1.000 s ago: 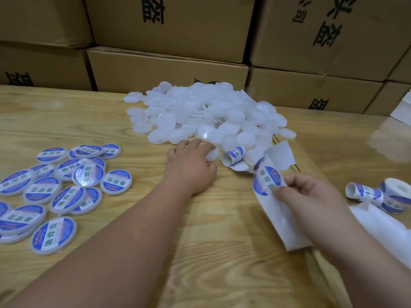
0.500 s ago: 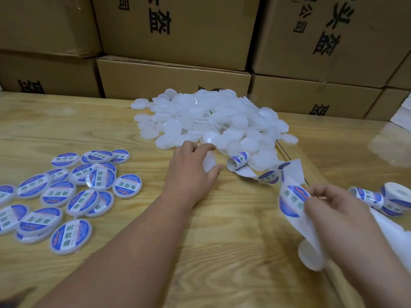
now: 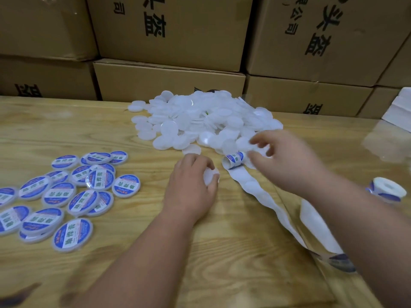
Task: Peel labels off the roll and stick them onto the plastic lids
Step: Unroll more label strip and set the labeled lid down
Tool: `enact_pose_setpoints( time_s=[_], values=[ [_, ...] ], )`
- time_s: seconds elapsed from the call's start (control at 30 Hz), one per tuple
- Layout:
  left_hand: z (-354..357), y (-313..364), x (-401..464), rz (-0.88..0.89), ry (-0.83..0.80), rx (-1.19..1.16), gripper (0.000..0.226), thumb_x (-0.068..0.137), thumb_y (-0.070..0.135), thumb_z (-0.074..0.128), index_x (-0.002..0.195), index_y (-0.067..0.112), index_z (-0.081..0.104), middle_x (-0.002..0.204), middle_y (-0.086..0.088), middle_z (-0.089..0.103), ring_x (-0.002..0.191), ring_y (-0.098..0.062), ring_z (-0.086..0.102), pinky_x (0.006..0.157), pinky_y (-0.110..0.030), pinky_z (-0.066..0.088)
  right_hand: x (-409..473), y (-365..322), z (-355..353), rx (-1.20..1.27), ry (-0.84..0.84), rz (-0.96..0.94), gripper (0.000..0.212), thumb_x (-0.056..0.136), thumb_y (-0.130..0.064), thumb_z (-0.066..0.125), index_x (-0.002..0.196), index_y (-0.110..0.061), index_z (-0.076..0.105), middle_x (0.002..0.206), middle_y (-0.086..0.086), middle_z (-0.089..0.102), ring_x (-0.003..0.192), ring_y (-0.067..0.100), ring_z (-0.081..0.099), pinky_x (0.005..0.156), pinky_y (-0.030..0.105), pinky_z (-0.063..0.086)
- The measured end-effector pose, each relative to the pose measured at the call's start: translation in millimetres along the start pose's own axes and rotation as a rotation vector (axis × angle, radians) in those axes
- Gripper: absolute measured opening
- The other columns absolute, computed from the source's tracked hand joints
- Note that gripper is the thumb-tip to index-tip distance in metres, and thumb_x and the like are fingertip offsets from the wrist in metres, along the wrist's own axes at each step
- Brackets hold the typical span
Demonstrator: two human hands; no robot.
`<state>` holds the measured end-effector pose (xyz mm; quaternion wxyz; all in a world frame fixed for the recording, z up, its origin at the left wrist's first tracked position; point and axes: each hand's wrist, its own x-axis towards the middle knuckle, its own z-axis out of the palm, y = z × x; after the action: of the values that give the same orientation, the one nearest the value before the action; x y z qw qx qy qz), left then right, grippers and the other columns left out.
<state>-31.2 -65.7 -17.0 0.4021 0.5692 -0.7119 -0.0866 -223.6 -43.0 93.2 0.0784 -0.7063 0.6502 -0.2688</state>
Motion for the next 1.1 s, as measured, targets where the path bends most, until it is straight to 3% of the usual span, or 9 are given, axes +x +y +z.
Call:
enact_pose_setpoints(
  time_s=[0.17, 0.3, 0.4, 0.47, 0.57, 0.7, 0.8, 1.0, 1.1],
  values=[
    [-4.7, 5.0, -8.7, -0.035, 0.012, -0.120, 0.018, 0.090, 0.027, 0.066, 0.106, 0.027, 0.059, 0.110, 0.011, 0.054, 0.108, -0.016, 0.051, 0.093, -0.032, 0.042, 57.8, -0.1, 66.4, -0.229, -0.183, 0.057, 0.051, 0.088, -0.055, 0.065, 0.126, -0.021, 0.061, 0.124, 0.003, 0.057, 0.106, 0.025, 0.059, 0.080, 0.036, 0.051],
    [-6.3, 4.1, -5.9, -0.078, 0.004, -0.174, 0.019, 0.089, 0.026, 0.065, 0.107, 0.029, 0.058, 0.112, 0.013, 0.055, 0.110, -0.013, 0.051, 0.095, -0.033, 0.043, 78.3, 8.5, 80.1, -0.233, -0.207, 0.120, 0.034, 0.088, -0.034, 0.067, 0.111, -0.009, 0.065, 0.106, 0.008, 0.068, 0.097, 0.026, 0.063, 0.080, 0.039, 0.054],
    [-5.0, 3.5, -3.5, -0.099, -0.004, -0.176, 0.021, 0.087, 0.025, 0.064, 0.105, 0.032, 0.057, 0.110, 0.015, 0.055, 0.109, -0.012, 0.051, 0.095, -0.032, 0.043, 86.9, 14.8, 74.6, -0.118, -0.205, 0.160, 0.020, 0.082, -0.029, 0.069, 0.076, -0.012, 0.061, 0.067, 0.003, 0.058, 0.067, 0.023, 0.058, 0.055, 0.033, 0.045],
    [-4.2, 3.3, -1.9, -0.108, -0.009, -0.177, 0.021, 0.086, 0.025, 0.063, 0.104, 0.035, 0.056, 0.109, 0.017, 0.055, 0.108, -0.011, 0.051, 0.095, -0.032, 0.044, 88.9, 18.3, 69.4, 0.094, -0.216, 0.229, 0.033, 0.080, -0.028, 0.070, 0.059, -0.016, 0.047, 0.052, -0.003, 0.046, 0.053, 0.018, 0.047, 0.050, 0.027, 0.038],
    [-3.5, 3.8, -0.8, -0.126, -0.036, -0.170, 0.022, 0.086, 0.026, 0.062, 0.101, 0.039, 0.053, 0.107, 0.020, 0.054, 0.108, -0.010, 0.051, 0.095, -0.034, 0.045, 88.7, 20.1, 65.8, 0.392, -0.246, 0.387, 0.019, 0.085, -0.023, 0.068, 0.075, -0.013, 0.054, 0.072, 0.007, 0.052, 0.064, 0.023, 0.050, 0.051, 0.025, 0.045],
    [-3.2, 4.1, -0.3, -0.127, -0.061, -0.152, 0.023, 0.085, 0.024, 0.061, 0.100, 0.039, 0.053, 0.109, 0.017, 0.057, 0.108, -0.014, 0.052, 0.096, -0.039, 0.046, 87.6, 22.2, 66.7, 0.292, -0.283, 0.378, 0.013, 0.088, -0.020, 0.057, 0.081, -0.013, 0.049, 0.077, 0.010, 0.045, 0.072, 0.024, 0.040, 0.066, 0.038, 0.033],
    [-2.8, 3.6, -0.3, -0.108, -0.079, -0.132, 0.023, 0.084, 0.023, 0.061, 0.100, 0.038, 0.054, 0.109, 0.015, 0.059, 0.107, -0.016, 0.053, 0.095, -0.040, 0.046, 86.1, 21.9, 65.8, 0.235, -0.263, 0.388, 0.025, 0.089, -0.023, 0.055, 0.069, -0.013, 0.043, 0.063, 0.007, 0.041, 0.060, 0.024, 0.037, 0.061, 0.034, 0.031],
    [4.8, 0.3, 0.6, -0.092, -0.110, 0.024, 0.023, 0.085, 0.027, 0.061, 0.105, 0.038, 0.056, 0.106, 0.016, 0.059, 0.104, -0.016, 0.050, 0.089, -0.035, 0.042, 92.3, 21.4, 68.1, 0.262, -0.272, 0.421, 0.041, 0.088, -0.031, 0.060, 0.105, 0.006, 0.068, 0.104, 0.022, 0.074, 0.077, 0.027, 0.060, 0.067, 0.034, 0.047],
    [8.5, -3.4, 4.3, -0.124, -0.107, 0.038, 0.027, 0.086, 0.023, 0.060, 0.108, 0.038, 0.057, 0.111, 0.015, 0.057, 0.107, -0.017, 0.047, 0.088, -0.032, 0.039, 93.6, 18.9, 66.7, 0.238, -0.207, 0.370, 0.034, 0.090, -0.029, 0.060, 0.092, 0.005, 0.065, 0.093, 0.023, 0.070, 0.073, 0.026, 0.055, 0.063, 0.033, 0.043]
  ],
)
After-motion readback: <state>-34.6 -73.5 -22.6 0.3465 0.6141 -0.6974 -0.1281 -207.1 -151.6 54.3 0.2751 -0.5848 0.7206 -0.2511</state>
